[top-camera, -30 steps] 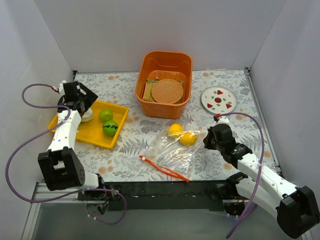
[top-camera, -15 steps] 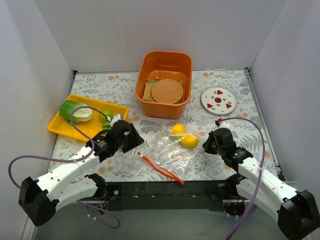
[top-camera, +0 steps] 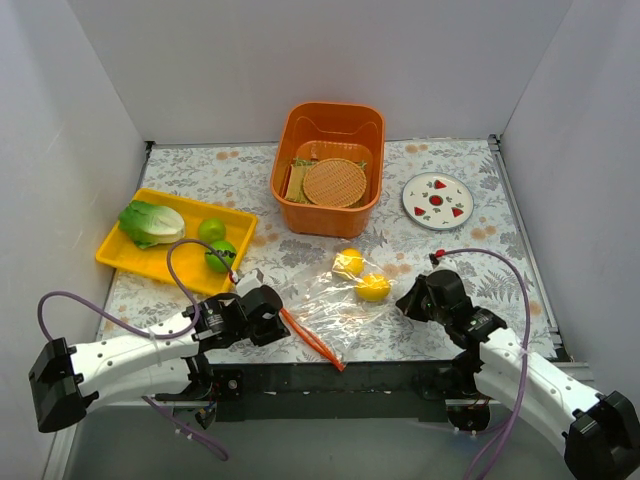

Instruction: Open the zip-top bag and remove the fake food

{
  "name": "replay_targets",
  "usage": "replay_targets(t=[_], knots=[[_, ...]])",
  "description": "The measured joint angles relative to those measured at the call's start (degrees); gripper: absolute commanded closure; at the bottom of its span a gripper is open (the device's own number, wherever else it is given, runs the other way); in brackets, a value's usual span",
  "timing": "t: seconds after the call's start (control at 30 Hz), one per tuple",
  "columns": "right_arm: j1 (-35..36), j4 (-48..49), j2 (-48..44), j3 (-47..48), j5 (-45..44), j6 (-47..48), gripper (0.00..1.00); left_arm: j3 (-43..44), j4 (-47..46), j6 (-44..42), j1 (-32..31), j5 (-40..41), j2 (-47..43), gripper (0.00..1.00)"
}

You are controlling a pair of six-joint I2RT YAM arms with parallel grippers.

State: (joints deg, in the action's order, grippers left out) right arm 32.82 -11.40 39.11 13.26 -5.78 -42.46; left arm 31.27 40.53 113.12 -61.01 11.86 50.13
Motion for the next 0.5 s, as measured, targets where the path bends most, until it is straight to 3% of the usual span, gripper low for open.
replay_targets(t=[0.17,0.5], knots=[[3.21,1.31,1.79,0.00,-0.31,-1.84,0.99,-4.57,-5.75,0.74,-0.83,-0.87,1.22,0.92],[19.87,1.55,8.66,1.18,-6.40,-6.62,0.97,-8.98,-20.24,1.25,-1.01,0.35,5.97,0.81]])
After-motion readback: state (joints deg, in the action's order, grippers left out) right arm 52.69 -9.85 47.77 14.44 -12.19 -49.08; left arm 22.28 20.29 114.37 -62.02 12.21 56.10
